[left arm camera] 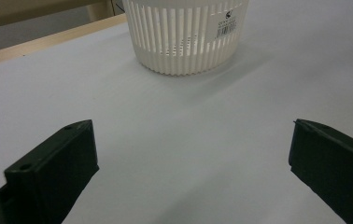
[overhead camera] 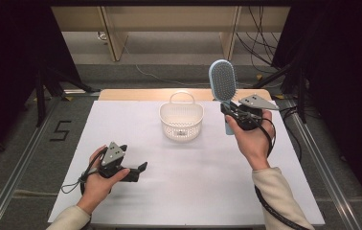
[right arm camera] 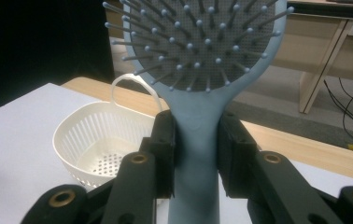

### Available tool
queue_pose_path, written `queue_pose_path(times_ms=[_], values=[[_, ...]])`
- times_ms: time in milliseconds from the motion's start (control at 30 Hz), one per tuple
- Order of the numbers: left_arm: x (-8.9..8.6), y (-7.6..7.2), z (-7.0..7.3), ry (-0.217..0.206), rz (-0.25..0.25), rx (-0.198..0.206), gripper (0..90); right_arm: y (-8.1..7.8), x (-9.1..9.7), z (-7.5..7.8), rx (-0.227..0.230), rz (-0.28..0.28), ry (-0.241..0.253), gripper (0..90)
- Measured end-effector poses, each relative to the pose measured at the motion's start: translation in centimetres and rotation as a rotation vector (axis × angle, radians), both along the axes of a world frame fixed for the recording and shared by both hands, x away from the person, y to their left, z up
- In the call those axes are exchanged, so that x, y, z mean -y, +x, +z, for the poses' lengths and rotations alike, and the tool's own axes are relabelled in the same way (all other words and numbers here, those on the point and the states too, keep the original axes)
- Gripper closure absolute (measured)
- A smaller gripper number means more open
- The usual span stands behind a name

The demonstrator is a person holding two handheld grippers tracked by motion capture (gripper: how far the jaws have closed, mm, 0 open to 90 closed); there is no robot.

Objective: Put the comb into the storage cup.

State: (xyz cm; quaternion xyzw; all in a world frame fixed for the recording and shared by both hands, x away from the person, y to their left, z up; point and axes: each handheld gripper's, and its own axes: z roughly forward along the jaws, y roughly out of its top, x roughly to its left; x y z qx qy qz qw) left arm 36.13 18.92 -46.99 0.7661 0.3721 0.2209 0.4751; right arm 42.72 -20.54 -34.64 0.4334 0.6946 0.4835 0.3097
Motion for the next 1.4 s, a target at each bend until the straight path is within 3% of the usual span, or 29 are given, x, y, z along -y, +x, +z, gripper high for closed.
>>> queue_pose_path(times_ms=[1400], values=[[-0.01, -0.01, 0.02, 0.000, 0.000, 0.001, 0.6, 0.47, -0.43, 0.39, 0.028, 0.001, 0.011, 70.6]])
